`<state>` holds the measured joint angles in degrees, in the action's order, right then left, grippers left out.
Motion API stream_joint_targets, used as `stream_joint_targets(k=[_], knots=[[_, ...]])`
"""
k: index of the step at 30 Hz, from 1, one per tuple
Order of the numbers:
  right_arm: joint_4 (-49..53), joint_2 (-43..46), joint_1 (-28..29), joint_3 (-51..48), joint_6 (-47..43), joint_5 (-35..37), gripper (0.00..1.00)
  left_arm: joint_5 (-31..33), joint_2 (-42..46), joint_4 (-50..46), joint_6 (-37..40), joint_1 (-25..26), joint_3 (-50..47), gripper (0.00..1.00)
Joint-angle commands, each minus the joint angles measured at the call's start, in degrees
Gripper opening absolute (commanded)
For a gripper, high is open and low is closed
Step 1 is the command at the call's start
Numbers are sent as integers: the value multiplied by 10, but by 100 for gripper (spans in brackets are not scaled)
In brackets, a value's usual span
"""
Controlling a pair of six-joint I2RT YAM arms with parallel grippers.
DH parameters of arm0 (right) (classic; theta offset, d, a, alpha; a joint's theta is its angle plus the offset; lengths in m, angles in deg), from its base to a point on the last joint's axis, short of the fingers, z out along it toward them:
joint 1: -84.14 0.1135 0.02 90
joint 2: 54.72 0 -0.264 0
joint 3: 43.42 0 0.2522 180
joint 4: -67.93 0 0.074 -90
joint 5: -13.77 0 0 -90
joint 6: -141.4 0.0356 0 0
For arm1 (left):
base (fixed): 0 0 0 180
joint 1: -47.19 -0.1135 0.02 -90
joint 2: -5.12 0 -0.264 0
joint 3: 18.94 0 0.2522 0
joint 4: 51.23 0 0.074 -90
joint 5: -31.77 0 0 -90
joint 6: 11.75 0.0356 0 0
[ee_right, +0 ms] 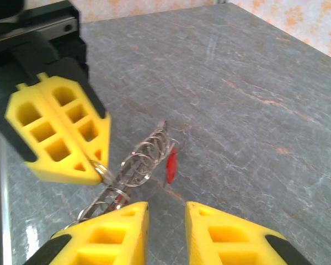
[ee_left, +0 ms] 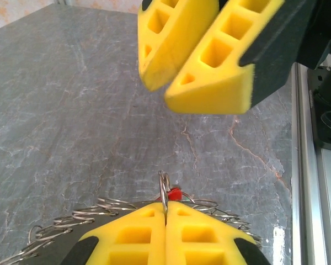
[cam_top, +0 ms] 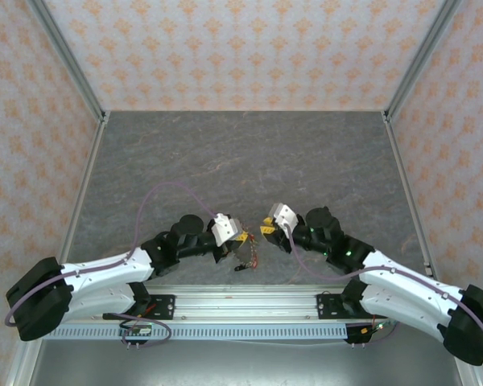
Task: Put the keys on the keyring
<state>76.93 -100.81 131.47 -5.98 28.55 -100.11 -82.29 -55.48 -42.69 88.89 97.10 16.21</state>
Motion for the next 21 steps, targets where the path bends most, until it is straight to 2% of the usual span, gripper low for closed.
stream_joint_targets(k=[1,7,21], knots=[[10,9,-1,-4,-34,-56,23,-28,-2,8,16,4,22,0],[11,-2,0,2,-79,-139,25,-37,2,7,20,4,22,0],[-19,-60,0,25,-98,-136,23,-49,-1,1,28,4,27,0]])
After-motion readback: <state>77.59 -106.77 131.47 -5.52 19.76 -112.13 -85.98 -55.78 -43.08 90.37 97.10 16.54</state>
